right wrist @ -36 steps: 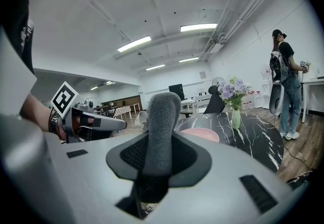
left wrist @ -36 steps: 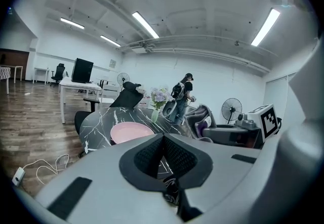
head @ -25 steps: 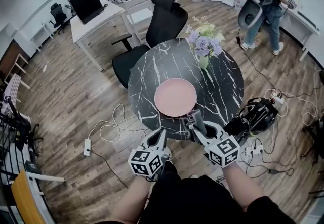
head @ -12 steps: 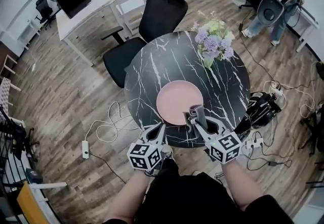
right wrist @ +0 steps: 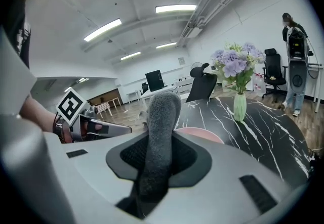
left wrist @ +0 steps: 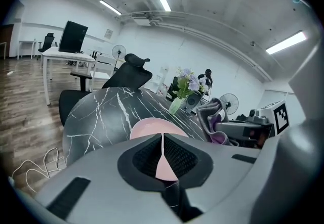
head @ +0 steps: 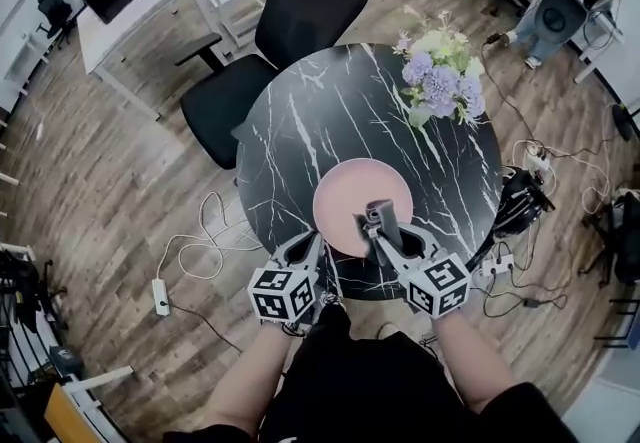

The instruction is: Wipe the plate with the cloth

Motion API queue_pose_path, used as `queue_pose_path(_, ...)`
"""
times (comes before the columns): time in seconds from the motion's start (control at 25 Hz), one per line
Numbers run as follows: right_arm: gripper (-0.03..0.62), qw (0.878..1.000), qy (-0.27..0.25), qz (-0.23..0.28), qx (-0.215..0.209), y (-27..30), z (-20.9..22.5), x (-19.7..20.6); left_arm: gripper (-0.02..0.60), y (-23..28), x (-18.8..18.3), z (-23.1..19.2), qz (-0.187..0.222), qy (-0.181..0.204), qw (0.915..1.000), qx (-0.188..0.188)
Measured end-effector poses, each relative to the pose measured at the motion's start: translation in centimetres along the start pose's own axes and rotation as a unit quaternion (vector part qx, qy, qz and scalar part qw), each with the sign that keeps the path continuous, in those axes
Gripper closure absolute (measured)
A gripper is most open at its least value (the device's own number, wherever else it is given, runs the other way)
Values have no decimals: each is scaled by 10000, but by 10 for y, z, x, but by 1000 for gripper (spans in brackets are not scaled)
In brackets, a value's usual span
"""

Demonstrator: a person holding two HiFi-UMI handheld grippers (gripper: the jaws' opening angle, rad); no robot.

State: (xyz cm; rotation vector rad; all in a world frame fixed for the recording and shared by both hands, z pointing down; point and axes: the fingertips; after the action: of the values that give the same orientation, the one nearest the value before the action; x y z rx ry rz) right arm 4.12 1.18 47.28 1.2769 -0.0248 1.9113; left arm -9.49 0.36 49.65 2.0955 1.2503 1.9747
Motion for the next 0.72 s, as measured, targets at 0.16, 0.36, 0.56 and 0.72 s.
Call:
queue_pose_path(0.16, 488, 9998, 78, -136, 135, 23, 1, 5, 558, 16, 9, -23, -217, -86, 9997, 112)
queue_pose_path(0.36, 488, 9986, 268, -277, 375, 47, 9, 12, 486, 40, 24, -42, -574, -131, 9978, 307)
queue_pose_path(0.56, 488, 9958, 468, -526, 591, 66, 15, 27, 449, 65, 44, -52, -994, -148, 9936, 521)
queue_pose_path(0.72, 488, 9928, 520, -792, 732, 79, 18, 45, 445, 83, 55, -58, -1229, -124, 9902, 654)
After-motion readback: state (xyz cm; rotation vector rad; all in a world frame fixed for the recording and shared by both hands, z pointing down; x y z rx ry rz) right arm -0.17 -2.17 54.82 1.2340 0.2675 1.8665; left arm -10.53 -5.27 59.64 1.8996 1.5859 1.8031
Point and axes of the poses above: the fingertips, and each gripper's own axes: y forward along the fingers, z to its right, x out of its underside, and after that the axes turned 14 degrees about y, right-handed
